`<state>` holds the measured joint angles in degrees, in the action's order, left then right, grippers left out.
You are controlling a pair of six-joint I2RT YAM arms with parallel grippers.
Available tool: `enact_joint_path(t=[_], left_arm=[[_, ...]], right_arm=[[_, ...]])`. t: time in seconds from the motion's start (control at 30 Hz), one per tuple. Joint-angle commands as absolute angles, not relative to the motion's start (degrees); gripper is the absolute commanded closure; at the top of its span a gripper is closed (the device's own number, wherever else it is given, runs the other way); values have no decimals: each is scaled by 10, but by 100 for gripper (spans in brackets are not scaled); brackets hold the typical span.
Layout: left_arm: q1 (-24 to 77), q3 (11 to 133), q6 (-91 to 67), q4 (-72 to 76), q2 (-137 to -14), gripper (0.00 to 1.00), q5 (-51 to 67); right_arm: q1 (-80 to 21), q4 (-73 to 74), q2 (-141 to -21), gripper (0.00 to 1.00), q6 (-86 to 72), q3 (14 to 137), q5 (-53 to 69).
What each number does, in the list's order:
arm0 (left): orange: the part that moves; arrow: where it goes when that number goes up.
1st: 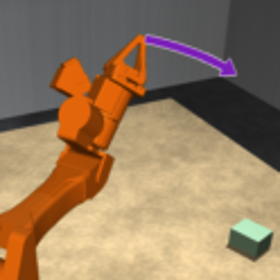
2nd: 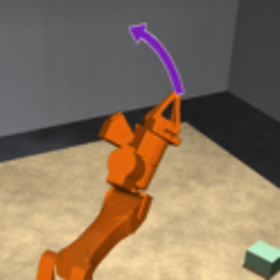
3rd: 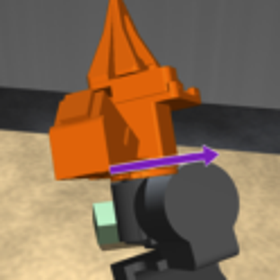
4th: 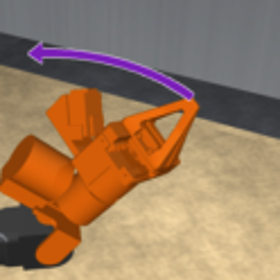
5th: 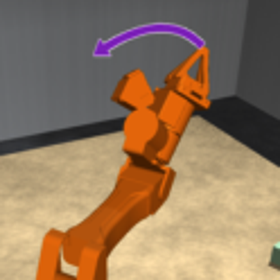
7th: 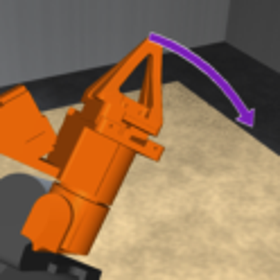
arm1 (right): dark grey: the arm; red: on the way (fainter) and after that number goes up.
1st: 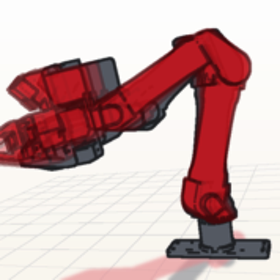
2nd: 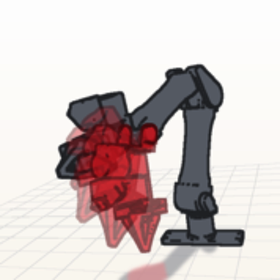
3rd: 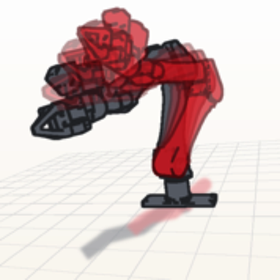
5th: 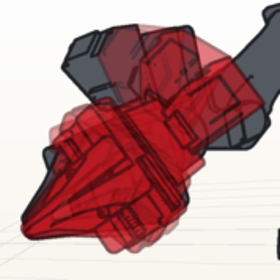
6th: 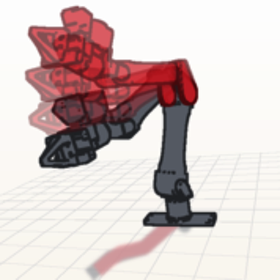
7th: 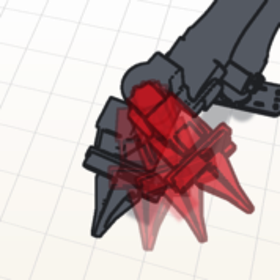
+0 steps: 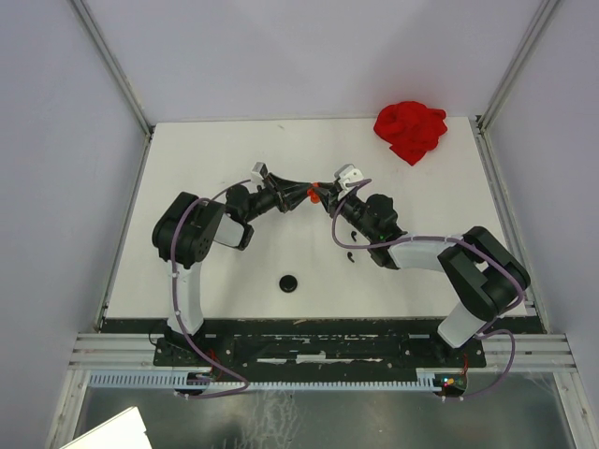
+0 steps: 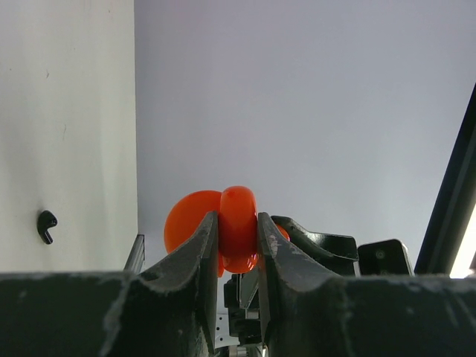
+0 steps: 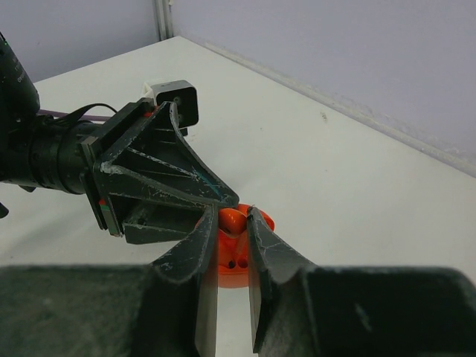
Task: Insert the wireless bluetooth earbuds into the charging case
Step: Place the earbud in the charging case.
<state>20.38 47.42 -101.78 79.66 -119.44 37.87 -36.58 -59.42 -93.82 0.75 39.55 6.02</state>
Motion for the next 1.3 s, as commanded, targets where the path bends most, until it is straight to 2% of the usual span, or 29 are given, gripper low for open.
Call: enact_joint_path(t=[0.0,1.2,1.27], left_arm=[[206,488,-1040,842,-1196,97,388],[204,480,-1054,866,-1198,97,374],[205,479,-1054,867,-1197,97,374]], right_arm=[[-363,-636,-940,99,6,391,65],[-357,-616,-925,99,-11,380,76],[-357,-615,-926,96,-17,380,74]])
